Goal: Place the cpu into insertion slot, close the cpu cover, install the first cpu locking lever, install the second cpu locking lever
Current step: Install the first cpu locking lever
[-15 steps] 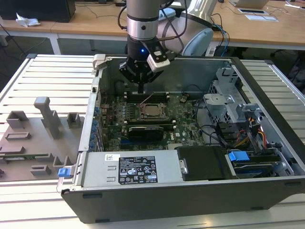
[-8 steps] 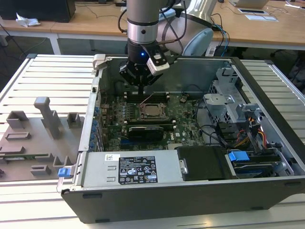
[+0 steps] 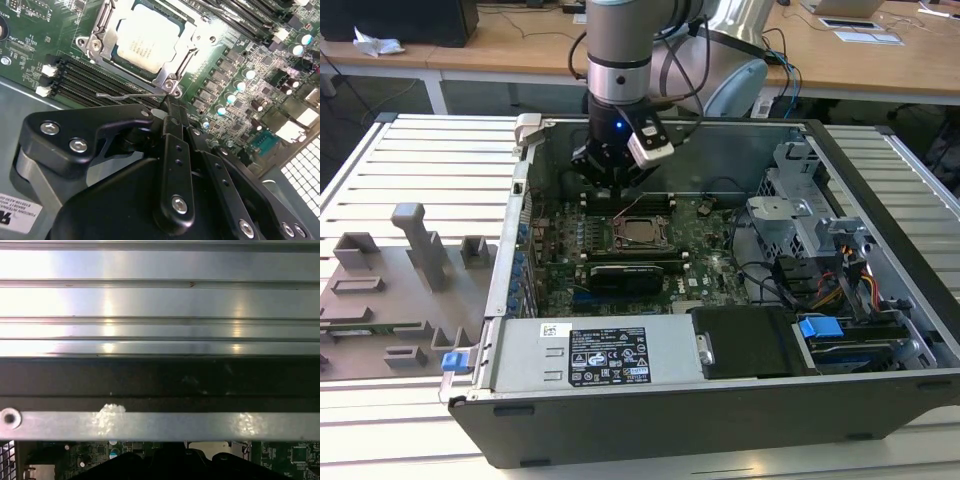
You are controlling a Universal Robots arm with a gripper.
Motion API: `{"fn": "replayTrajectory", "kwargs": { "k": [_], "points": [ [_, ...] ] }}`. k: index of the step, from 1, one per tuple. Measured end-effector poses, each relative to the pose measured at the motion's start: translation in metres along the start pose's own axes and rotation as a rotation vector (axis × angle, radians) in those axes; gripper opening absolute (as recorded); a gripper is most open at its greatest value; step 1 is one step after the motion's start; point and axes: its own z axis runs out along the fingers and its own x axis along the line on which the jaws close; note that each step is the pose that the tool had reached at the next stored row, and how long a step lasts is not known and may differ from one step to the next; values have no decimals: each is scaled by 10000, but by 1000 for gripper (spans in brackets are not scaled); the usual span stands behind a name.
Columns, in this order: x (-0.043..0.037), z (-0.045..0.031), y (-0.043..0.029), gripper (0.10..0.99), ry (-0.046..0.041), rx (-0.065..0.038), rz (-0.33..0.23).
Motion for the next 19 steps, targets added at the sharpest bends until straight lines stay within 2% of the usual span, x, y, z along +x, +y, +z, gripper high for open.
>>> {"fn": "replayTrajectory", "kwargs": {
  "k": [12,19],
  "points": [
    [-74,83,23,106,9,0,-1],
    [-143,116,45,106,15,-1,-1]
  ]
}}
